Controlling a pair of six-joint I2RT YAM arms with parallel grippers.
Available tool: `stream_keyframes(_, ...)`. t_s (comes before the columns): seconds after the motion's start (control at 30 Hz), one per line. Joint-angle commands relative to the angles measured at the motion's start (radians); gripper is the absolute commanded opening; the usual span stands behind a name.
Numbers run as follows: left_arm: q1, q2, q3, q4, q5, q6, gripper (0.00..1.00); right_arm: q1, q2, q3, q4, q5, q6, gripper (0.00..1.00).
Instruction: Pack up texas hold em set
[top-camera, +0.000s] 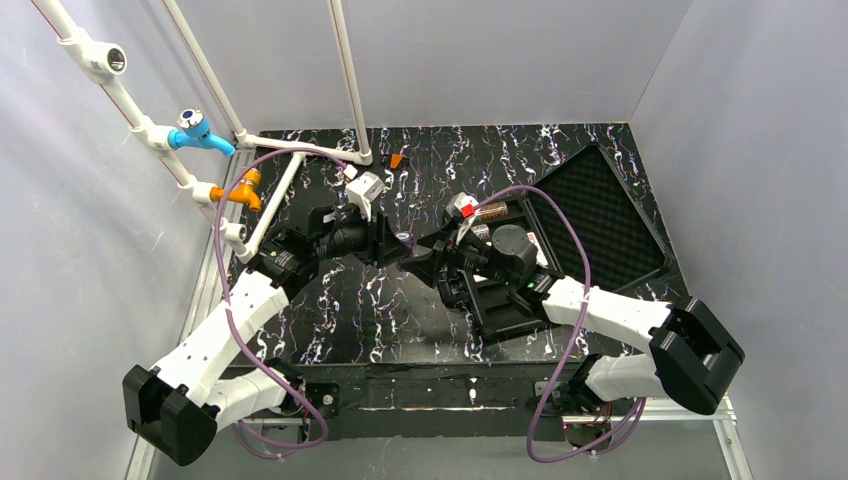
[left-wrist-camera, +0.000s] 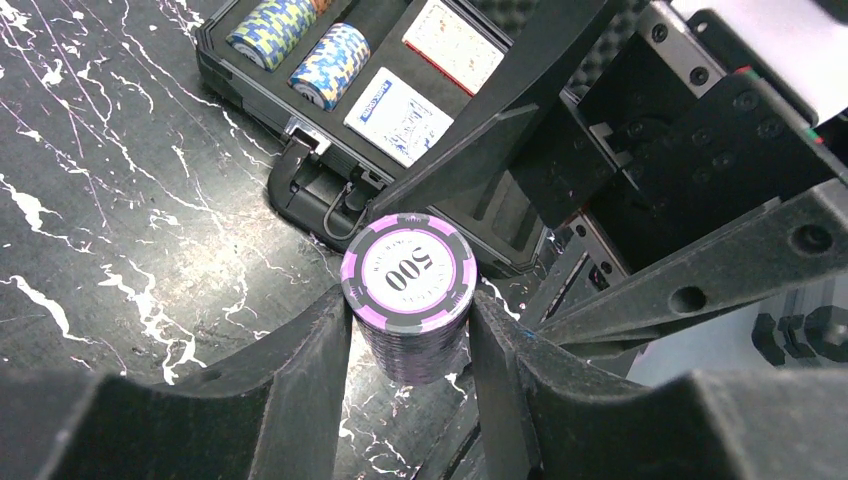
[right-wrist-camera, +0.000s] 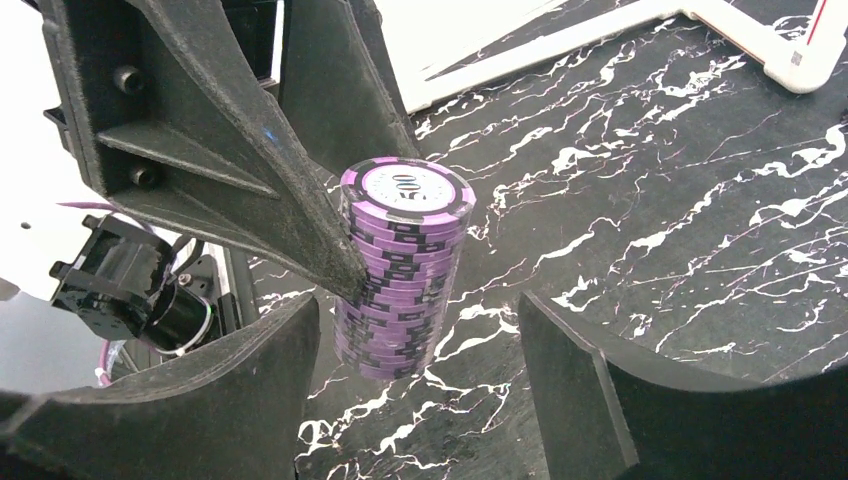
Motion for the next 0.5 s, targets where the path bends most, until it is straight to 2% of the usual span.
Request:
stream_keyframes(0.0,-0.004,-0.039,0.001,0.064,0.014,-0.012,0.0,0.035,0.021,0.013,0.065,0.091,0.002,0.79)
stream_keyframes(0.33,-0.004,-0.041,0.001,0.063,0.008,-0.01,0.0,0.083,0.067,0.03,0.108,0.154,0.019,0.68)
stream_keyframes(0.47,-0.005,-0.042,0.002,0.06,0.004,-0.007,0.0,0.093,0.066,0.025,0.132,0.171,0.023,0.67)
